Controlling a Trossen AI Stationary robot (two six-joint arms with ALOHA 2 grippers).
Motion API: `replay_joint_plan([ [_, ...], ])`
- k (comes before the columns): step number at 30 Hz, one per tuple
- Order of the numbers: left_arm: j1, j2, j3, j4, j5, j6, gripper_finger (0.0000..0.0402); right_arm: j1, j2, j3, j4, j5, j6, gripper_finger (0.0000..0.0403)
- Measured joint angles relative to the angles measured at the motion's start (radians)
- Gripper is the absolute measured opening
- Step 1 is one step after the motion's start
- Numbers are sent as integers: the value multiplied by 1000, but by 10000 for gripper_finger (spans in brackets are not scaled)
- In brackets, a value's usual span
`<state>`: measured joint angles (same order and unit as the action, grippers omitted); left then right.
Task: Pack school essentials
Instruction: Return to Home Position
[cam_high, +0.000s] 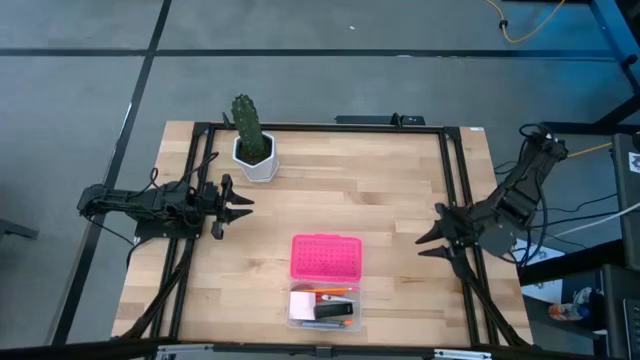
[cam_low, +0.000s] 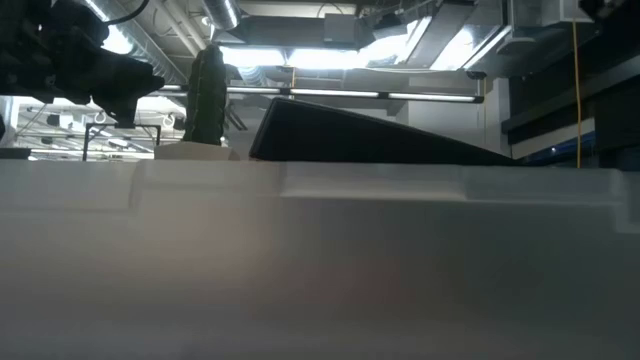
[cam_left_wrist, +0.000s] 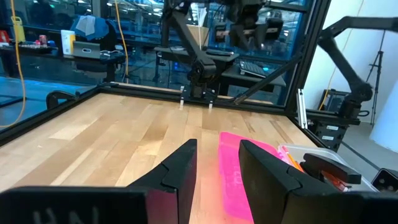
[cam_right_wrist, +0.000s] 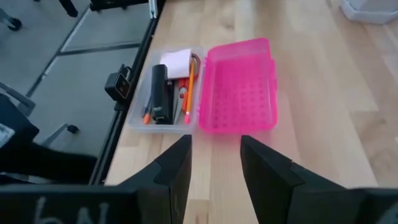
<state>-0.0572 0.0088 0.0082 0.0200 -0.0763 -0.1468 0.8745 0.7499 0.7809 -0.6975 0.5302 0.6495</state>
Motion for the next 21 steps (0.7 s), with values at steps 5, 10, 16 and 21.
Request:
replay_joint_plan([
  [5,0,0,0,0,0,0,114,-23,-103,-137,122,2,-49,139],
  [10,0,0,0,0,0,0,114,-75,-193,-267,272,69,-148,138],
  [16,0,0,0,0,0,0,114,-178,-300,-431,420,66,-263,138],
  [21,0,0,0,0,0,0,114,-271,-409,-555,508,-84,-302,138],
])
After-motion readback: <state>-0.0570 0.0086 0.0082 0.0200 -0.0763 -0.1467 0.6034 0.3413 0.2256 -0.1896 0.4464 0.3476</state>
